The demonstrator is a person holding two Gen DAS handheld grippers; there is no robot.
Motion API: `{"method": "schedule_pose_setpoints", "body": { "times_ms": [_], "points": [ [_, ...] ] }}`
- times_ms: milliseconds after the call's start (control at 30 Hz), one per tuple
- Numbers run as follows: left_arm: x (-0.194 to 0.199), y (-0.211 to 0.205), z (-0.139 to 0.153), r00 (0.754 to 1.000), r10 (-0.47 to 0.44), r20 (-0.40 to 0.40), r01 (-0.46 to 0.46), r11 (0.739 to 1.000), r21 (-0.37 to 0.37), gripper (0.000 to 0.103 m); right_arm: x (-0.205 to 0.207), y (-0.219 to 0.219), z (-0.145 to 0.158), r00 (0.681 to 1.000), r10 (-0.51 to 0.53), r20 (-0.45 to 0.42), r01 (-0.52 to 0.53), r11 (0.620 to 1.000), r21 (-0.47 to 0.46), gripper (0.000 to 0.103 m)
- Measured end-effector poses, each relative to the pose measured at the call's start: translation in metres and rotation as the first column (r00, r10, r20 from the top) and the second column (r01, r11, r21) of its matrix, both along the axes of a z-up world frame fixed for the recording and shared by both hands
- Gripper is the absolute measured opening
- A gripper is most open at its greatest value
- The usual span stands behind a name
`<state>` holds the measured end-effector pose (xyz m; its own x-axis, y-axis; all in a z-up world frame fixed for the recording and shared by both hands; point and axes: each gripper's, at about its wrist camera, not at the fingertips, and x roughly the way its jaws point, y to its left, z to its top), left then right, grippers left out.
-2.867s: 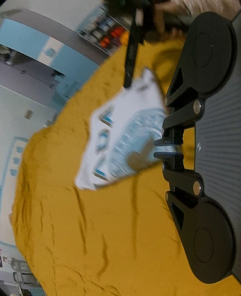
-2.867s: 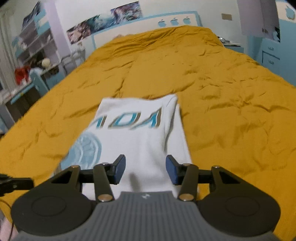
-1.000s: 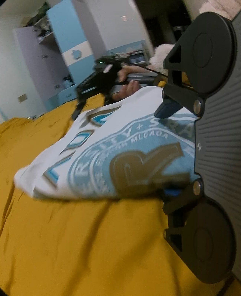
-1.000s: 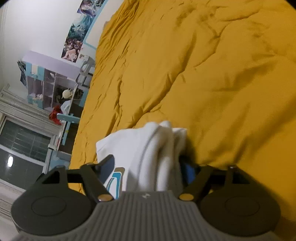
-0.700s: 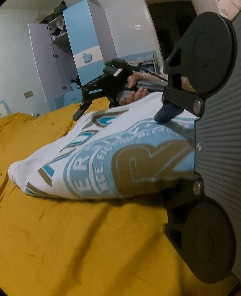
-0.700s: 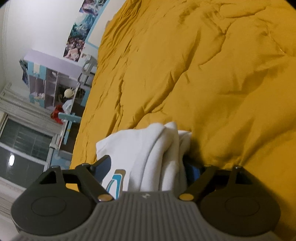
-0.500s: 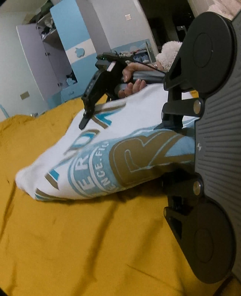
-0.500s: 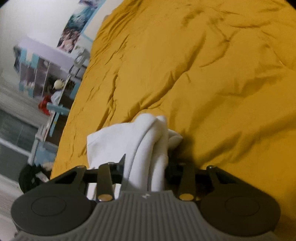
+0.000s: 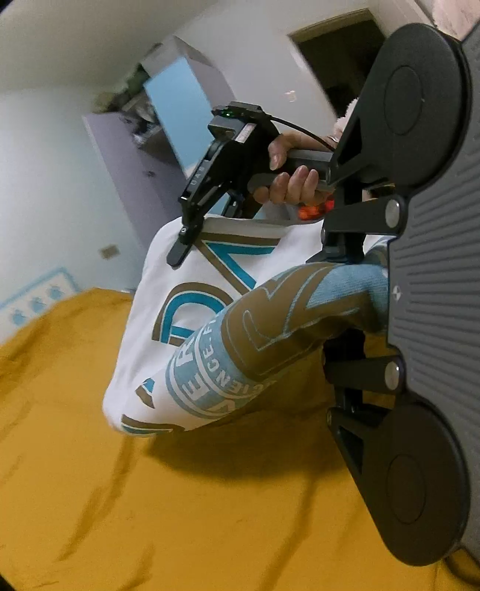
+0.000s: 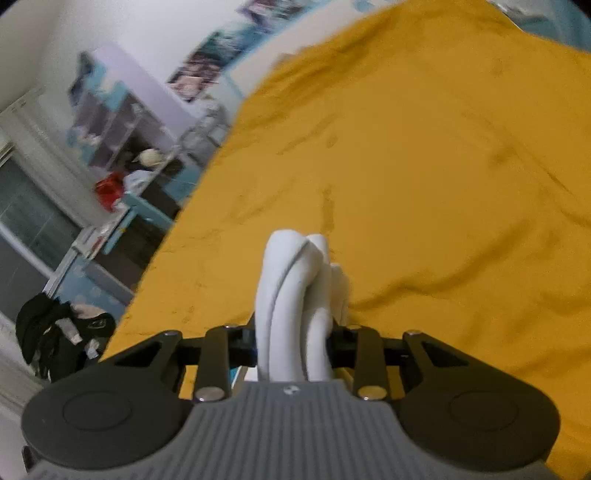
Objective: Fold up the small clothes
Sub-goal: 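Lift the gripped T-shirt edge with both grippers and fold it over, then lower the folded T-shirt onto the bed and open both grippers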
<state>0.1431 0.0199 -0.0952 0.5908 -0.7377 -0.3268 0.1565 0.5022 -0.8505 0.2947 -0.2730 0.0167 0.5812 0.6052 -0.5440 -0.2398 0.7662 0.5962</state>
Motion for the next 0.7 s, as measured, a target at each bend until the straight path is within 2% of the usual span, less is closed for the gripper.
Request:
{"method": "schedule_pose_setpoints", "body": {
  "times_ms": [167, 367, 533, 700],
  "points": [
    [-0.027, 0.065, 0.037, 0.989, 0.120, 0.081, -0.125, 0.990, 0.058, 0.033, 0.016, 0.085, 0.029, 0.991, 0.115, 0.074, -0.119, 0.991, 0.056, 0.026],
    [-0.051, 0.131, 0.050, 0.966, 0.239, 0.095, -0.252, 0.953, 0.168, 0.033, 0.043, 0.200, 0.024, 0.969, 0.220, 0.108, -0.233, 0.964, 0.130, 0.026],
    [-0.056, 0.152, 0.017, 0.952, 0.304, 0.035, -0.305, 0.934, 0.188, 0.033, 0.067, 0.266, -0.015, 0.962, 0.271, 0.030, -0.272, 0.953, 0.130, 0.026],
    [-0.056, 0.163, -0.033, 0.941, 0.329, -0.081, -0.310, 0.933, 0.185, 0.033, 0.091, 0.307, -0.067, 0.956, 0.284, -0.069, -0.286, 0.958, -0.009, 0.026]
  ]
}}
